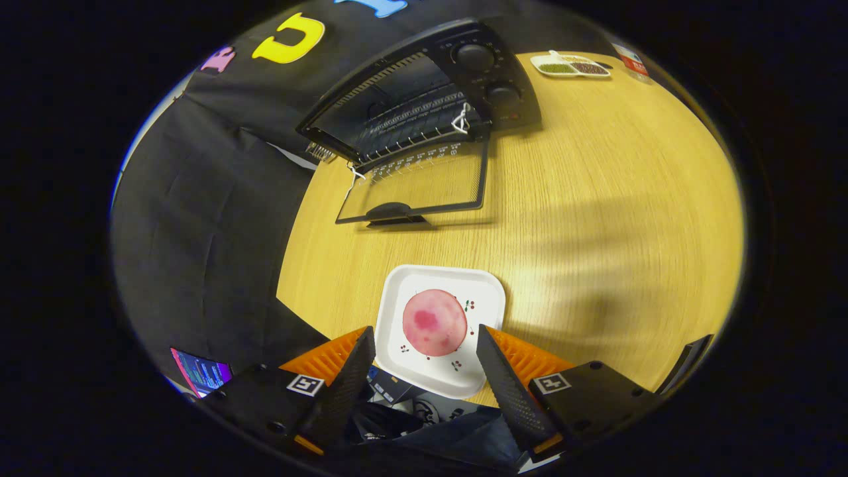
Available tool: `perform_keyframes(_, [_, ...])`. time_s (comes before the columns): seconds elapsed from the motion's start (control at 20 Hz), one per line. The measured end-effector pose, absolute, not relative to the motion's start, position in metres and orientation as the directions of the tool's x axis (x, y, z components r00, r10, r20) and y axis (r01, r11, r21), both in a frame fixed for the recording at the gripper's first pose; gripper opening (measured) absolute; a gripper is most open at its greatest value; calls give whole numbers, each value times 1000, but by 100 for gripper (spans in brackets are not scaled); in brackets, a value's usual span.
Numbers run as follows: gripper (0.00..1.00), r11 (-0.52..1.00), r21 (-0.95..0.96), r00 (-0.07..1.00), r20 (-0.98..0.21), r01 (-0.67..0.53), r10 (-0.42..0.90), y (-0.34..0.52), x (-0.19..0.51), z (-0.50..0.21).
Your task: Open the toaster oven, put the food inside, and close the toaster oven door.
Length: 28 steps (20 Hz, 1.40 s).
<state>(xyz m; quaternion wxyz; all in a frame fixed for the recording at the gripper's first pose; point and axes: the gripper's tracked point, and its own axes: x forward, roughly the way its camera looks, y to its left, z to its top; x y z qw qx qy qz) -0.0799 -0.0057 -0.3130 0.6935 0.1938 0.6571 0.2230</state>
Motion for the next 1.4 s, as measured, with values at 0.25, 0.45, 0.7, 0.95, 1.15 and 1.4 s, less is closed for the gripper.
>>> perform_keyframes(0.25, [96,845,532,-50,-847,-48,530,-18,-88,-334])
perform_keyframes(0.45, [86,848,529,-92,-845,-9,526,-19,-94,-349])
perform_keyframes(0.7, [56,863,505,-114,-857,7,502,-28,-97,-361])
perform_keyframes(0.95, [6,860,495,-103,-856,121,507,-38,-98,-368])
perform_keyframes(1.15, [2,864,488,-78,-863,119,499,-36,-98,-366])
perform_keyframes(1.4, [2,852,503,-37,-858,143,512,-26,-100,-356])
